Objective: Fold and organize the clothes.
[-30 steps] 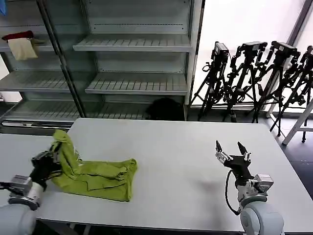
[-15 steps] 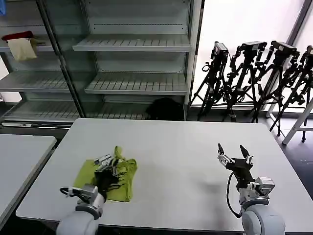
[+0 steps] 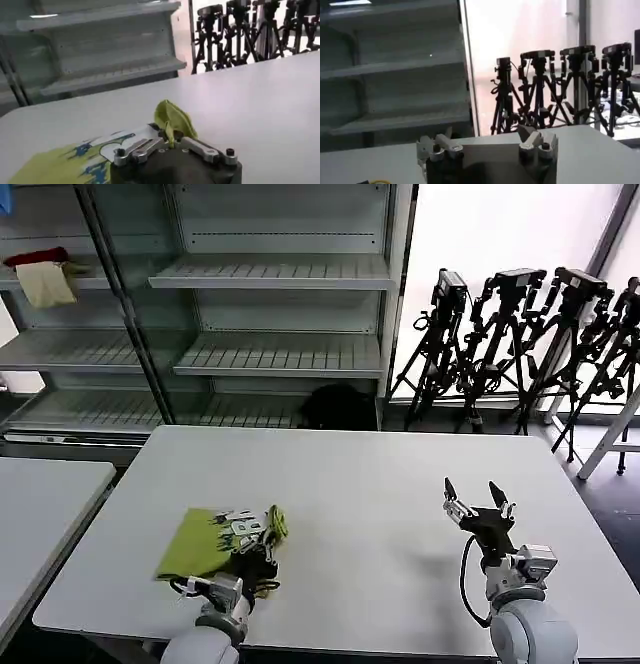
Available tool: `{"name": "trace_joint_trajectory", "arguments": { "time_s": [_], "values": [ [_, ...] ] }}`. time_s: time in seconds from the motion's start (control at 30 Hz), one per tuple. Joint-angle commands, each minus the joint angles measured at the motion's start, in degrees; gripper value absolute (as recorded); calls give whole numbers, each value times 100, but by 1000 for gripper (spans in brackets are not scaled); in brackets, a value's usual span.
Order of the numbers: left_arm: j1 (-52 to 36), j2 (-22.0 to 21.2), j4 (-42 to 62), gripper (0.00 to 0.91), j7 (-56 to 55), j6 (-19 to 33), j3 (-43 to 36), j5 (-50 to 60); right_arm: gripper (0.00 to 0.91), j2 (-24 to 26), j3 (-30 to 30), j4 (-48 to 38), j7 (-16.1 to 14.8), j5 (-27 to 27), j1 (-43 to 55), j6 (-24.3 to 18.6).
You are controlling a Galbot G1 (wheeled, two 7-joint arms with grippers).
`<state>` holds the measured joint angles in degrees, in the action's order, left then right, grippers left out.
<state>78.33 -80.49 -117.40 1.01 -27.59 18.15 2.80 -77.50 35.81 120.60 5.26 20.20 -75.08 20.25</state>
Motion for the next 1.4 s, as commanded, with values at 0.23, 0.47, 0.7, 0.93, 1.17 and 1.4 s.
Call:
{"name": "trace_joint_trajectory", "arguments": {
  "time_s": [0.23, 0.47, 0.7, 0.93, 1.17, 1.4],
  "values": [
    [56, -175, 35, 907, -94, -8, -275, 24, 907, -12, -19, -80, 15, -41, 11, 1],
    [79, -416, 149, 907, -195, 37, -406, -32, 907, -3, -6, -78, 32, -60, 2, 26],
    [129, -626, 422, 907, -291, 421, -489, -298, 907, -3, -5, -71, 39, -79, -24, 25],
    [210, -318, -981, 907, 99, 1344, 606, -2268, 907, 62, 27, -64, 34, -48, -22, 39],
    [101, 800, -745, 907, 546, 400, 3727, -3224, 907, 23, -86, -207, 35, -73, 29, -6],
    [310, 1352, 497, 907, 721, 221, 3936, -3569, 907, -101, -352, -395, 67, -337, 100, -76]
  ]
}}
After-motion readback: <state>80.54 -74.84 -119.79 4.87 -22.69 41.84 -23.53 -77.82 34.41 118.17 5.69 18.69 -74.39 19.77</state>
